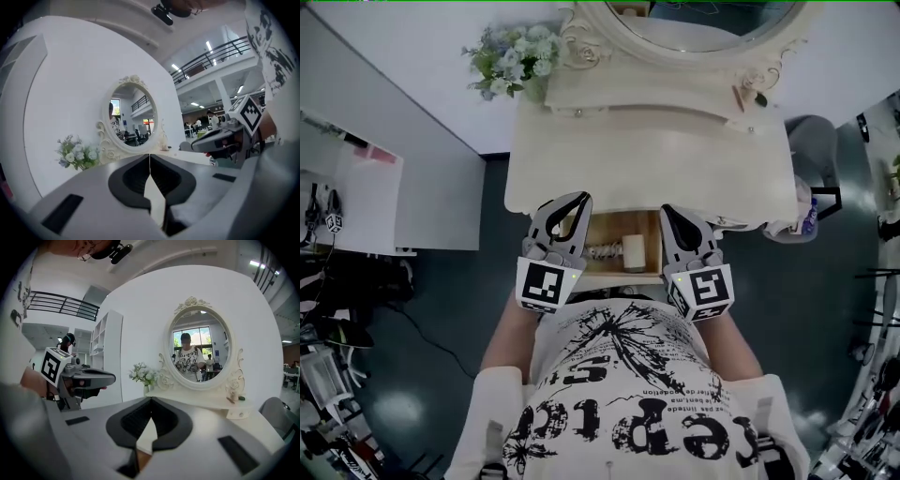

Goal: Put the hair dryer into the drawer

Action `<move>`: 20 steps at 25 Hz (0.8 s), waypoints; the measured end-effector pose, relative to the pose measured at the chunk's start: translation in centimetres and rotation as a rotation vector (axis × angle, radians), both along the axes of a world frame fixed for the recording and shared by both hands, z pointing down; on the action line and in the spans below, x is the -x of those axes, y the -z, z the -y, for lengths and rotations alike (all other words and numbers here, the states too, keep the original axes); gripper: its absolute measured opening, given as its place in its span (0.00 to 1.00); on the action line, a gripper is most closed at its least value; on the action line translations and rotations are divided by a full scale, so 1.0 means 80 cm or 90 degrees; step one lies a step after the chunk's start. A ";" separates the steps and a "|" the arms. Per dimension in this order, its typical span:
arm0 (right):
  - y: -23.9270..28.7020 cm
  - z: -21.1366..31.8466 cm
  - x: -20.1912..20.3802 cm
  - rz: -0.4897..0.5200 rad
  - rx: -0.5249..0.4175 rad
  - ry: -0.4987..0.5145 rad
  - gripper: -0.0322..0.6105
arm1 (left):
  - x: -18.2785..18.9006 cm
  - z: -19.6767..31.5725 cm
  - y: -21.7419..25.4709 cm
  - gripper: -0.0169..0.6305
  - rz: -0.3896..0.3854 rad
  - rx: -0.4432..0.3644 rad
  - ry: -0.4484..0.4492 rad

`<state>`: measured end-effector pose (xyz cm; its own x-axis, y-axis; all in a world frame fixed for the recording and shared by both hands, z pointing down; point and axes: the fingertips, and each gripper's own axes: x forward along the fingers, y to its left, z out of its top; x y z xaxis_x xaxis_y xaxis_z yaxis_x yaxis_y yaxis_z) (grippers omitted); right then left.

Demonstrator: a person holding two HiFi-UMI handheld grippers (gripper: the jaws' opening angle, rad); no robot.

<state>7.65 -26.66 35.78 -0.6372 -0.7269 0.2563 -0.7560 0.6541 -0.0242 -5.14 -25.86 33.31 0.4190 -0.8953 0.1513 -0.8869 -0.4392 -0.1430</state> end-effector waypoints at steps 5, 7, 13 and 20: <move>0.021 0.007 0.019 0.016 -0.023 0.015 0.07 | 0.026 -0.004 0.035 0.06 -0.066 -0.042 0.036; 0.025 0.009 0.025 0.014 -0.032 0.020 0.08 | 0.035 -0.003 0.034 0.06 -0.067 -0.034 0.047; 0.029 0.018 0.031 0.009 -0.041 0.010 0.07 | 0.041 0.004 0.034 0.06 -0.066 -0.033 0.057; 0.032 0.024 0.031 0.008 -0.043 0.000 0.07 | 0.031 0.011 0.035 0.06 -0.071 -0.038 0.046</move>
